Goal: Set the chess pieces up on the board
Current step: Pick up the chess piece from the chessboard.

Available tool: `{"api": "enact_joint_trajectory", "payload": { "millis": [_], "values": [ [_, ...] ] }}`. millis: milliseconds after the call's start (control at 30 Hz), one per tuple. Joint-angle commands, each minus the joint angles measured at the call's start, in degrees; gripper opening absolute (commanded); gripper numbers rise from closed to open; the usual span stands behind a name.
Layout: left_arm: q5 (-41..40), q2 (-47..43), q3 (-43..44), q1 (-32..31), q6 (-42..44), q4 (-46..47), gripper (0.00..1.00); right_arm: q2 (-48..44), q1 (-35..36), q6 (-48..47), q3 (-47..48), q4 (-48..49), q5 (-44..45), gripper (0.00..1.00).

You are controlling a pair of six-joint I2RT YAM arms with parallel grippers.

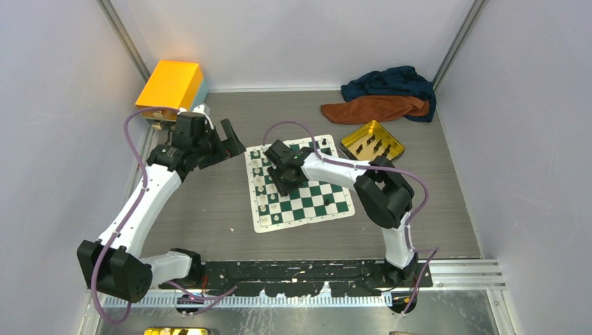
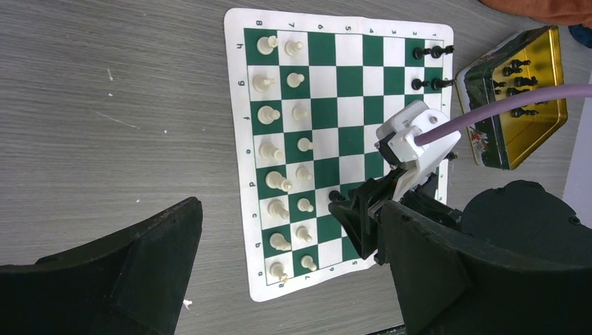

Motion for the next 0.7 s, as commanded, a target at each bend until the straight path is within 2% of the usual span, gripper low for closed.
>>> {"api": "enact_joint_trajectory", "payload": {
  "millis": [0,167,300,500,667],
  "values": [
    [-0.75,-1.45,-0.06,-0.14,1.16,0.93,1.0,0.86,0.23,0.15,3.29,1.67,-0.59,0.39],
    [-0.94,-1.45,-0.32,-0.14,1.19,0.92,1.0,1.74,0.23,-0.14,3.93,1.17,-0.58,0.33],
    [-0.99,-1.23,-0.24,-0.14,1.25,1.08,1.0,1.55,0.13,-0.33,3.75,1.16,0.04,0.24],
    [-0.75,-0.84,0.24,-0.14,1.14,1.2,1.0,0.3,0.1,-0.79,3.63,0.79,1.52,0.03],
    [-1.48,-1.0,0.68,-0.14,1.3,0.97,1.0,-2.05,0.13,-0.85,4.24,-0.26,3.22,0.01]
  ]
}}
